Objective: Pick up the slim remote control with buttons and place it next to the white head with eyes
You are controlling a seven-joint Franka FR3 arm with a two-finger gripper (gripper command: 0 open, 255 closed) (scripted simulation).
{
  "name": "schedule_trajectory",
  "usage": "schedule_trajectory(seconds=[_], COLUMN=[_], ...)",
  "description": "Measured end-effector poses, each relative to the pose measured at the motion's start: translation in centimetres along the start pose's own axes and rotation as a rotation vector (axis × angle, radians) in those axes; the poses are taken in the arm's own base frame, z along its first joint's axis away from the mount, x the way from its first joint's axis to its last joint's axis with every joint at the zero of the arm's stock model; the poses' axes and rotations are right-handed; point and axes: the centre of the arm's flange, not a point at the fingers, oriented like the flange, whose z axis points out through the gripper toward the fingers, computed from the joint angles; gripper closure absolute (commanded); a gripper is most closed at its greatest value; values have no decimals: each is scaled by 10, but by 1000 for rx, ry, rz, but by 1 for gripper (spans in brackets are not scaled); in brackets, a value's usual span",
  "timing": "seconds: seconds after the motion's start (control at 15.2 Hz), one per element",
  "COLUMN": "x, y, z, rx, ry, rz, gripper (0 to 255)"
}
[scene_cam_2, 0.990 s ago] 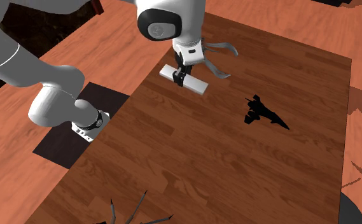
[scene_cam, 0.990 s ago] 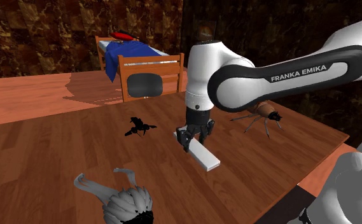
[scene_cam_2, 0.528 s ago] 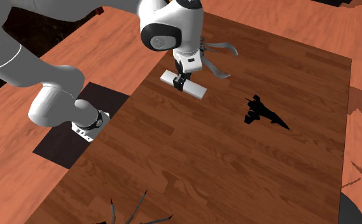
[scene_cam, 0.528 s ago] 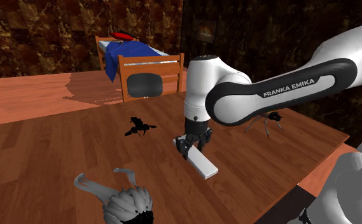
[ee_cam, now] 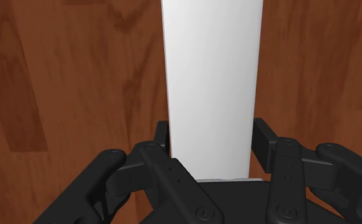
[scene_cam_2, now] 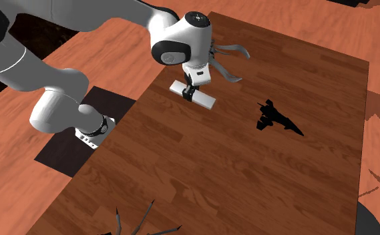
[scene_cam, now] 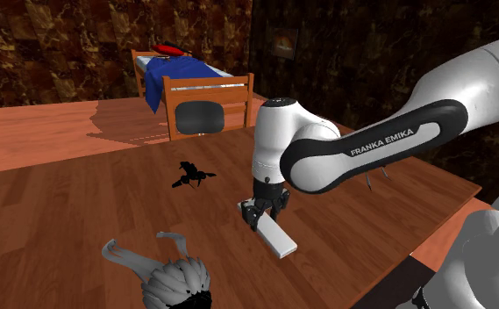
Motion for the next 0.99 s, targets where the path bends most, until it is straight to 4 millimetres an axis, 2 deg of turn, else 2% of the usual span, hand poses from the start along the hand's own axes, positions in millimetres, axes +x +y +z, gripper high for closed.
schedule_trajectory(seconds=[0.53,0.99], x=[2,1], y=[0,-1], z=[42,49], rx=[0,0], ry=[0,0], rz=[0,0], gripper=[255,255])
